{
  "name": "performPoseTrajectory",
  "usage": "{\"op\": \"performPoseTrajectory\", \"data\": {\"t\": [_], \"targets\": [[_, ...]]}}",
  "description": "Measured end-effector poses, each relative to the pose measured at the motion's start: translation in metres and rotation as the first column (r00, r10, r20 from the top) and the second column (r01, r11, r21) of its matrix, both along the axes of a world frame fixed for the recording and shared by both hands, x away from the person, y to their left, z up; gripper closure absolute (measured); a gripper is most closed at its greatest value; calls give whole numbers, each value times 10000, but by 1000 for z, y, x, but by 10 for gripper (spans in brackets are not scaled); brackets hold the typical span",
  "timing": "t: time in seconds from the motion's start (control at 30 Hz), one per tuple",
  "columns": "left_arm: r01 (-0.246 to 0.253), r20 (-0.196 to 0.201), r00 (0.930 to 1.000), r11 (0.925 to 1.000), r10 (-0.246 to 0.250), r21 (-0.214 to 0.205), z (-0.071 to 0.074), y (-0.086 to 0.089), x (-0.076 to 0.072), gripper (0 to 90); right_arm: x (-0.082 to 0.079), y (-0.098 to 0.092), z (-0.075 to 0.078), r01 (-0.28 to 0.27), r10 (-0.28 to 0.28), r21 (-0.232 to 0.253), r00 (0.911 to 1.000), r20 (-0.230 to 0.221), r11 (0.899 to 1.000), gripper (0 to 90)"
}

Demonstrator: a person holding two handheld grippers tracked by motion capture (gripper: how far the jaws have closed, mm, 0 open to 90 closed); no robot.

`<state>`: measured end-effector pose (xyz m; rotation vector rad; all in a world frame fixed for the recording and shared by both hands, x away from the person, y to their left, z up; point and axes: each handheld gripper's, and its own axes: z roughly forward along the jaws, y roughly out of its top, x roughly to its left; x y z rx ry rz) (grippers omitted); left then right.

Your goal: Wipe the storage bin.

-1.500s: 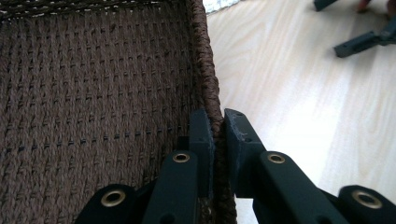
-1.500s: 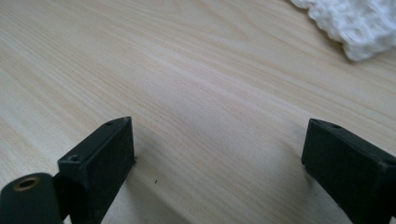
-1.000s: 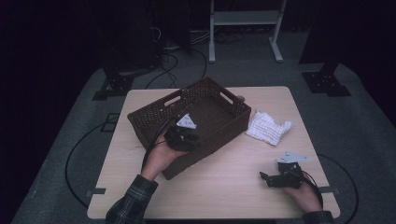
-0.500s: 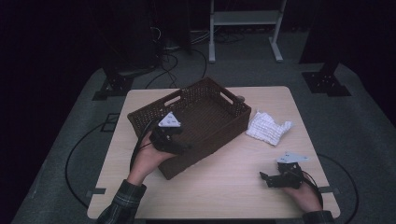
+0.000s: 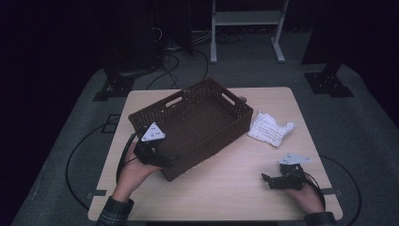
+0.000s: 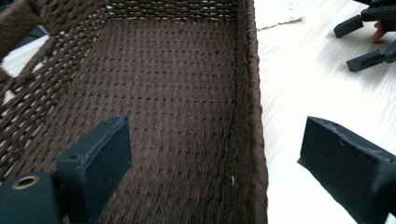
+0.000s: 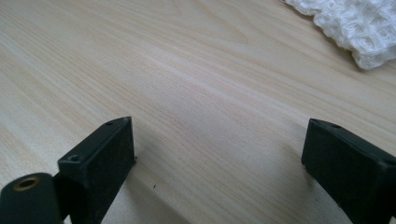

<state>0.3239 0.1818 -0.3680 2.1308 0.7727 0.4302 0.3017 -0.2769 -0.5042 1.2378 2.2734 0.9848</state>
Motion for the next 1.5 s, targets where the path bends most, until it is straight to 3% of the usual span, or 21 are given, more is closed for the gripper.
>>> {"op": "performPoseTrajectory", "data": {"t": [0.2,0.37,0.57,0.73,0.93,1.1,1.23,1.33,1.5], "targets": [[-298,164,9994,9996,297,8,-3,13,-14,4,0,0,0,-17,17,5,10000,0,10000,87],[-758,119,9971,9971,757,67,-12,29,-22,0,0,0,0,-13,13,7,10000,-4,10000,87],[-958,62,9954,9954,958,46,-22,39,-27,0,0,0,0,-17,17,7,10000,-1,10000,87],[-1105,322,9934,9938,1101,119,-38,47,-30,0,0,0,0,-16,16,7,10000,-2,10000,87],[-1156,2,9933,9933,1156,7,-65,54,-33,0,0,0,0,-9,9,18,10000,-5,10000,87],[-1455,97,9893,9893,1455,61,-77,53,-32,0,0,0,0,-7,7,19,10000,-5,10000,87],[-1258,58,9920,9897,1265,-687,-86,59,-31,0,0,0,0,-5,5,20,10000,-5,10000,87],[-1153,41,9932,9906,1159,-732,-88,59,-31,0,0,0,0,-6,6,20,10000,-7,10000,87],[-894,-10,9960,9950,894,-442,-102,51,-31,0,0,0,0,-7,7,19,10000,-5,10000,87]]}}
